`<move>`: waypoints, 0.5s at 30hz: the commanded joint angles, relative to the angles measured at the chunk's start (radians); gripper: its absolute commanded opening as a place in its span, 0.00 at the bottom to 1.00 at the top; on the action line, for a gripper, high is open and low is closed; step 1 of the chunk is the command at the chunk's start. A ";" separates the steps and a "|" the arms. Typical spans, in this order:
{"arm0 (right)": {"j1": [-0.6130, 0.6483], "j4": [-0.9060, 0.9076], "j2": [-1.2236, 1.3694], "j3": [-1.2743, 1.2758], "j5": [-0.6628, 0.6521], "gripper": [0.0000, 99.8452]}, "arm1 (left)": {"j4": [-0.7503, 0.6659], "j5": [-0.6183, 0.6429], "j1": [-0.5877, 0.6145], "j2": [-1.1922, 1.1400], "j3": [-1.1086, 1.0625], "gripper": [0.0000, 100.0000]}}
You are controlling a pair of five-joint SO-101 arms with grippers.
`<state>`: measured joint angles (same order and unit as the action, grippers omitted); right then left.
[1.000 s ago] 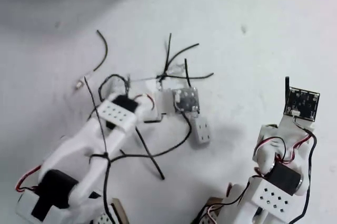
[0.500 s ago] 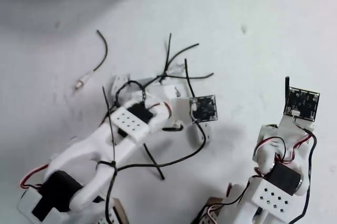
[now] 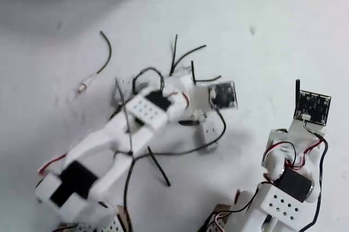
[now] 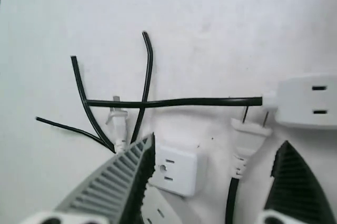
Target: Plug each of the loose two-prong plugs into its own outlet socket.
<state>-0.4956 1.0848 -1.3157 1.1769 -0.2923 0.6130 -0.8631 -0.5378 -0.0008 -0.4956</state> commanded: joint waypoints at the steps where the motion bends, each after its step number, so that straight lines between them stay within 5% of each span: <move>1: -0.007 -0.015 0.002 -0.003 -0.012 0.02 | 0.160 0.012 0.061 -0.140 0.213 0.35; 15: -0.007 -0.015 0.004 0.018 -0.012 0.02 | 0.351 0.100 0.153 -0.341 0.562 0.35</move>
<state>-0.4956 1.0848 -1.3157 1.2014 -0.2923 0.8800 -0.8017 -0.4028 -0.3092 -0.0951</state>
